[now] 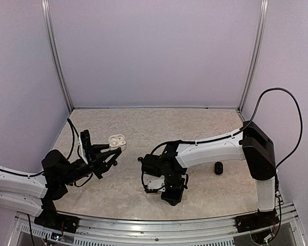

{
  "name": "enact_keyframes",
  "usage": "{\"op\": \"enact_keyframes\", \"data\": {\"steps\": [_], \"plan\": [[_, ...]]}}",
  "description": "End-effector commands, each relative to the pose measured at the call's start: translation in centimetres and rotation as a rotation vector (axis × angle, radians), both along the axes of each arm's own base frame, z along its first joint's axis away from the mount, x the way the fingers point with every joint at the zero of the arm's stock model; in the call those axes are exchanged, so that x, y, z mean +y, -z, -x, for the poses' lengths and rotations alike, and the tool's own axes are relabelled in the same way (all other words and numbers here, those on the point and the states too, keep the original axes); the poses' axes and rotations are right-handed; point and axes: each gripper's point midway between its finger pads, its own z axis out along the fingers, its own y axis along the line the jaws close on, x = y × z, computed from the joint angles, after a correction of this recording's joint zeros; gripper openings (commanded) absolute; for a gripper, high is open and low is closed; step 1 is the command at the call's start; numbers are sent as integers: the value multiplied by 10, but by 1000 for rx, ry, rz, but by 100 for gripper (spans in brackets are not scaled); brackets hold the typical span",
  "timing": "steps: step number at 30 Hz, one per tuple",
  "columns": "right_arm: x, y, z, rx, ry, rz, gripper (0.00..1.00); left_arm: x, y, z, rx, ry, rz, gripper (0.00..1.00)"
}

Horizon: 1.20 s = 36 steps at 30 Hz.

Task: Insert the wireless bluetooth earbuds into the charging case
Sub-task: Pick up the right earbud from the center of the board.

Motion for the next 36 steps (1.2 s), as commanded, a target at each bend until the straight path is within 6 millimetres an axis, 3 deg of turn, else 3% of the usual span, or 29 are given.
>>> {"op": "enact_keyframes", "data": {"steps": [1, 6, 14, 24, 31, 36], "plan": [[-13, 9, 6, 2, -13, 70, 27, 3, -10, 2, -28, 7, 34, 8], [-14, 9, 7, 0, -16, 75, 27, 2, -9, 2, -27, 8, 34, 8], [-1, 3, 6, -3, -14, 19, 15, 3, -10, 2, -27, 5, 34, 8], [26, -33, -24, -76, 54, -198, 12, 3, -13, 0, -29, -2, 39, 8], [40, -81, -70, -221, 113, -422, 11, -1, -16, -2, -37, -1, 39, 8], [50, -145, -106, -375, 148, -676, 11, -5, -23, -5, -59, 3, 47, 8]]}}
